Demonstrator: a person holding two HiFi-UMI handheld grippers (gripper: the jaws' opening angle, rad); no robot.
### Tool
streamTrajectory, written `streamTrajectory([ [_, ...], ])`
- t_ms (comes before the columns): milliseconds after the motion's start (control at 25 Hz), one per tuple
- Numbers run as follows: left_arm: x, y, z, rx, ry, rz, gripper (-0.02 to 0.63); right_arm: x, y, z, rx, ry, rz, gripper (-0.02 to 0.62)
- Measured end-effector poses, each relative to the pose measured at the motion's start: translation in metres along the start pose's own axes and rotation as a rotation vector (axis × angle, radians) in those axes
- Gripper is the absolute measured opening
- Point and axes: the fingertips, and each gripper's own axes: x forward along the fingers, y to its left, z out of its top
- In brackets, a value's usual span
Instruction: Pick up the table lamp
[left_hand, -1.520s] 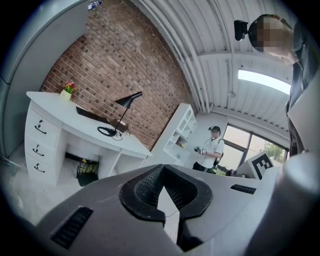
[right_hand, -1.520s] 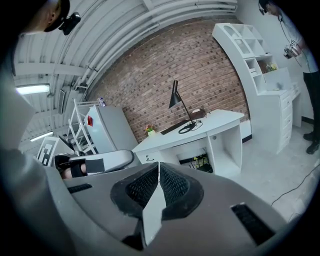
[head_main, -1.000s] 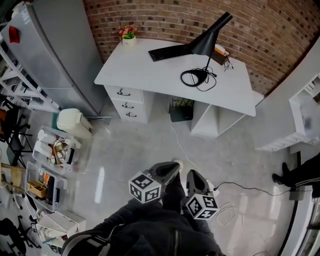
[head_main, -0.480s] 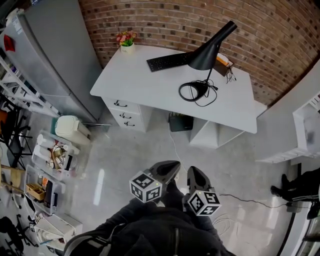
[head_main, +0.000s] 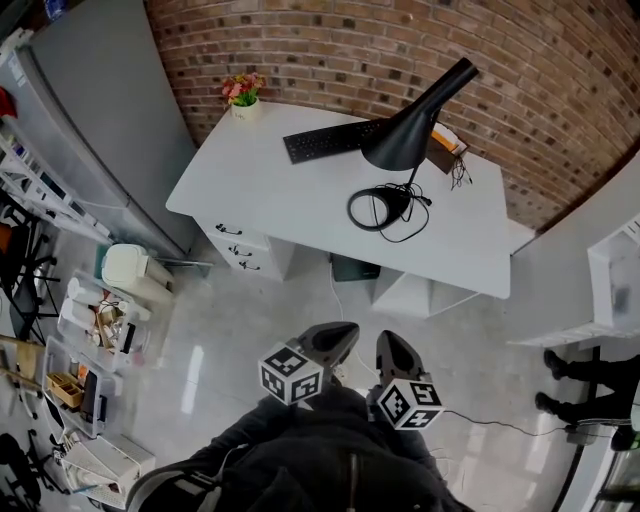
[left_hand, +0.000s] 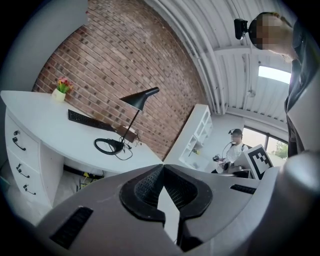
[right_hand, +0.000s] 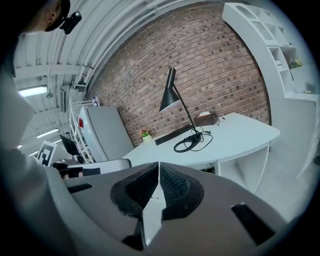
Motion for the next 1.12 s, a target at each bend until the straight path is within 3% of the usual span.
streamTrajectory([
  [560, 0.075, 0.038, 0.027, 0.014, -0.017, 0.032, 0.006, 0.060, -0.054, 0.047, -0.024, -0.010, 0.051, 0.014],
  [920, 0.087, 0.038, 0.031, 0.003, -0.030, 0.058, 0.006, 0.057, -0.058, 0.043, 0.000, 0.002, 0.079, 0.014],
  [1120, 0.087, 0.034, 0.033, -0.033, -0.035, 0.048, 0.006, 0.047, -0.068, 0.043, 0.038, -0.019, 0.050, 0.014],
])
